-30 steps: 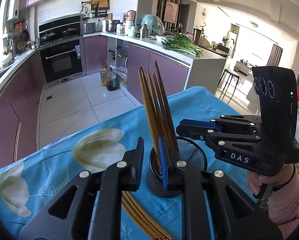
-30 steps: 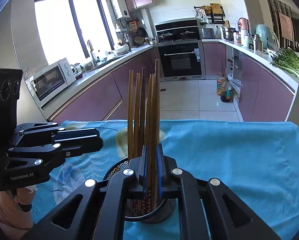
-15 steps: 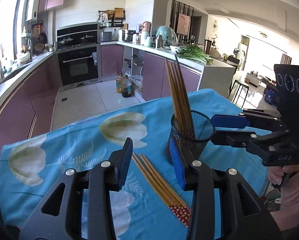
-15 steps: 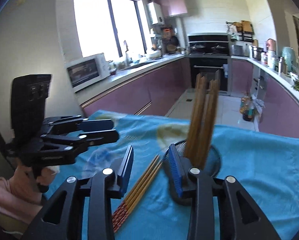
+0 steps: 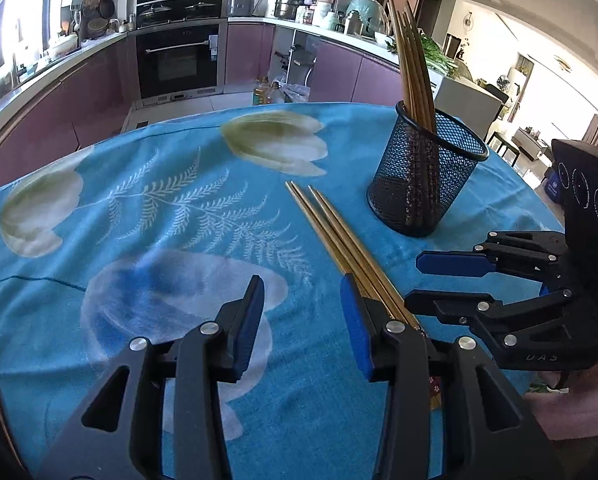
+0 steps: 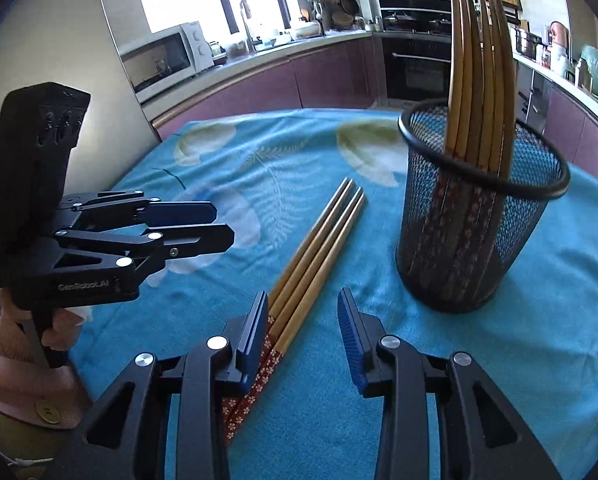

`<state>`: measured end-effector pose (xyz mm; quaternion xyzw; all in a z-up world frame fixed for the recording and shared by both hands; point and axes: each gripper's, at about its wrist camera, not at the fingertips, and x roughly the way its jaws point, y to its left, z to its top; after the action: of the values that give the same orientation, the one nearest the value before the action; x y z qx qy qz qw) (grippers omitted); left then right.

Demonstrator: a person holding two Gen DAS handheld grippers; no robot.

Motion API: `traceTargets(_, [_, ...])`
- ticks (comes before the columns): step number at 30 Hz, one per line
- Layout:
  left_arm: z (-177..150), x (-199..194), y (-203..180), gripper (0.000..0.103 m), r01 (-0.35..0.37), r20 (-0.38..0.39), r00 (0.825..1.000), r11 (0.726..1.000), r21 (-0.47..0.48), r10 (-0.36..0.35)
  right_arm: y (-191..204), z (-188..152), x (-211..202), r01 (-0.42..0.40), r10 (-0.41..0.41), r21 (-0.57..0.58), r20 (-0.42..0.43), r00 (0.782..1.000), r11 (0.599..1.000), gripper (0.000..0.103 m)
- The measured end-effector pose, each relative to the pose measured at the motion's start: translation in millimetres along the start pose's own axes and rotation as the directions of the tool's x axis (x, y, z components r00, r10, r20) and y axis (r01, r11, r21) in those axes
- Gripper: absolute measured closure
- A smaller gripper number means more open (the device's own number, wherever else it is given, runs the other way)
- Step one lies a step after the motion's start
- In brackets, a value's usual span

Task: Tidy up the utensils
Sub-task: 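Move the left gripper to the chopstick pile and close on one while the right gripper grasps another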

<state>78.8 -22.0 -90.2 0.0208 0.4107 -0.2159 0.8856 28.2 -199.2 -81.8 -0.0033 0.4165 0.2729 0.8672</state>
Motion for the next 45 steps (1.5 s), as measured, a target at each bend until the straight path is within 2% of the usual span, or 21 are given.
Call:
traceTargets(17, [5, 20, -17, 0.063, 0.020, -0.045, 0.999, 0.999, 0.036, -0.018, -7, -9, 6, 0.049, -0.048, 0.029, -0.032, 0.998, 0.998, 0.076])
traceTargets(33, [10, 48, -28, 0.063, 0.021, -0.094, 0.995, 0.998, 0.059, -0.015, -14, -9, 5, 0.050, -0.049, 0.042, -0.033, 0.998, 0.998, 0.076])
traceTargets(40, [10, 49, -27, 0.071, 0.002, -0.110, 0.994, 0.996, 0.084, 0.008, -15, -8, 4, 0.064, -0.062, 0.033, -0.033, 0.998, 0.997, 0.076])
traceTargets(45, [11, 50, -23, 0.070, 0.004, -0.119, 0.993, 0.997, 0.079, 0.005, -12, -5, 8, 0.085, -0.084, 0.018, -0.030, 0.996, 0.996, 0.076])
